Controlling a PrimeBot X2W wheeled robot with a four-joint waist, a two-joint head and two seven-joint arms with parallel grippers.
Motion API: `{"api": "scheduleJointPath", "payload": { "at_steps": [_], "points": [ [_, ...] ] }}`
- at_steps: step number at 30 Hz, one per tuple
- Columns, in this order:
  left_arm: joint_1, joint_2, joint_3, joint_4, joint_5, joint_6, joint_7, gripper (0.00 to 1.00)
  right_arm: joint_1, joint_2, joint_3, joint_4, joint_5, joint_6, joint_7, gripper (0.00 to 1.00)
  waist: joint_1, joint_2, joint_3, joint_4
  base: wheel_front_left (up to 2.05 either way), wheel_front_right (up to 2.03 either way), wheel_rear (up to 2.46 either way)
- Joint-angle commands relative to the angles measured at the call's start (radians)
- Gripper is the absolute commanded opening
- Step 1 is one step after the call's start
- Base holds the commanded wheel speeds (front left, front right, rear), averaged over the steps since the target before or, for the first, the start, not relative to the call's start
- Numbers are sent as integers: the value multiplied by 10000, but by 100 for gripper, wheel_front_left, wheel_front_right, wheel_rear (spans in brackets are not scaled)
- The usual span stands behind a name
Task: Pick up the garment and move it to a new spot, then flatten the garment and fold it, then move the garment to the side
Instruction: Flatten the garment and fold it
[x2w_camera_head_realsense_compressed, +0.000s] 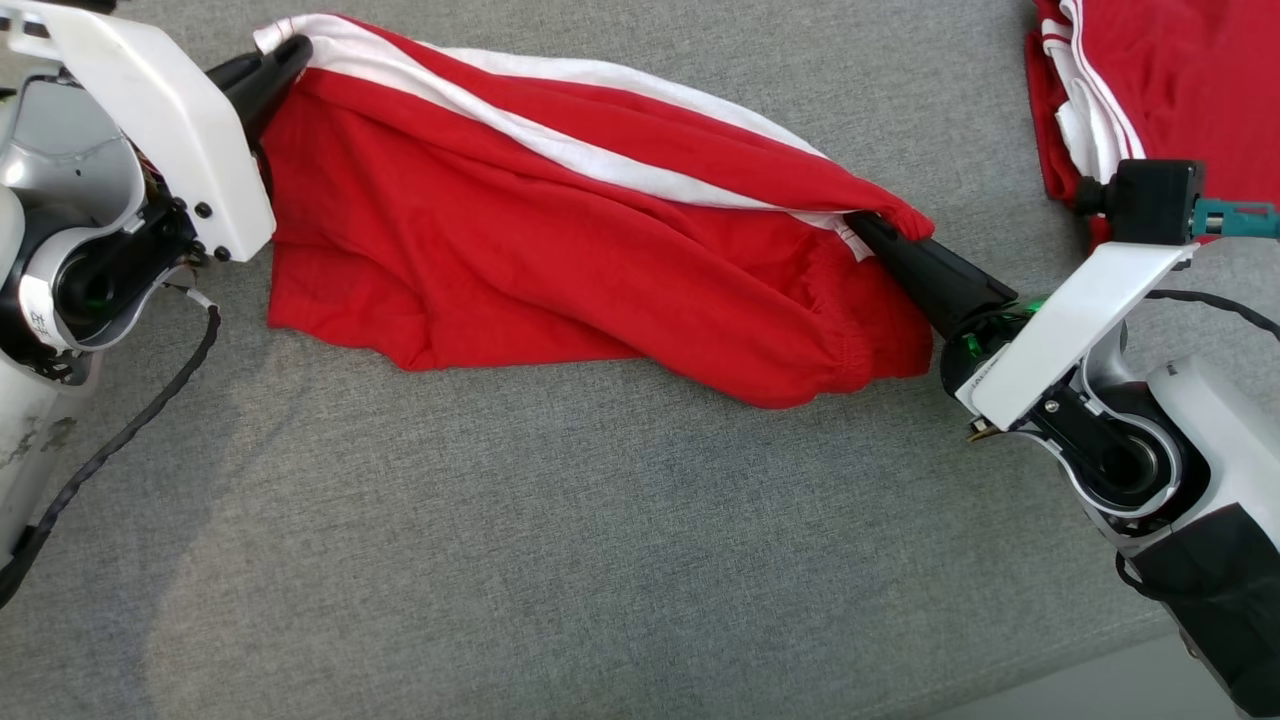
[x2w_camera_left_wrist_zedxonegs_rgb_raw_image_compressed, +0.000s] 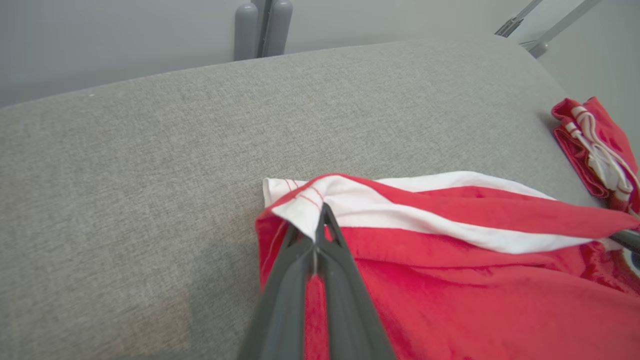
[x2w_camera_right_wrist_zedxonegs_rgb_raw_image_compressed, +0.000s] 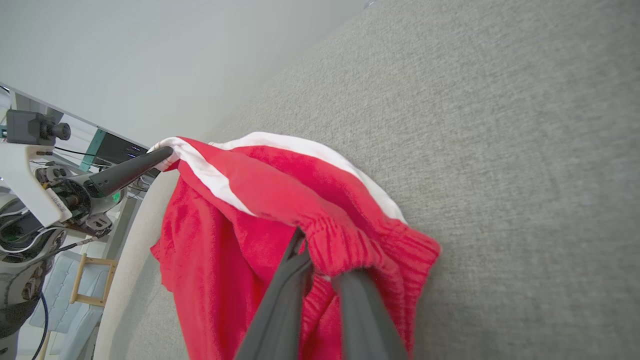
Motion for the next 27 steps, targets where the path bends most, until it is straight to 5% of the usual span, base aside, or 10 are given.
{"api": "scheduleJointPath", "payload": {
  "at_steps": [1,11,14,15,24,27],
  "points": [
    [-175,-43,-44,213,-39,-148,-43,0,-81,-31,10,-51,-54,5,-173,5,0,0,-61,-7,0,0,0],
    [-60,-212,-173,645,-175,-427,-14,0,290,-600,-30,-243,188,5,-437,2,0,0,-348,124,0,0,0],
    [139,-273,-245,770,-208,-397,2,53,218,-608,44,-28,-71,5,-558,100,0,0,-419,132,0,0,0],
    [219,-297,-269,804,-245,-365,27,100,181,-599,59,22,-176,5,-632,100,0,0,-443,134,0,0,0],
    [1112,-245,-146,643,-277,-405,-763,100,511,-1109,44,42,-1545,5,-1434,100,0,0,-941,200,0,0,0],
    [1939,15,29,57,45,-92,-1758,100,1042,-1558,-306,-38,-2764,5,-2268,100,0,0,-1321,196,0,0,0]
  ]
}}
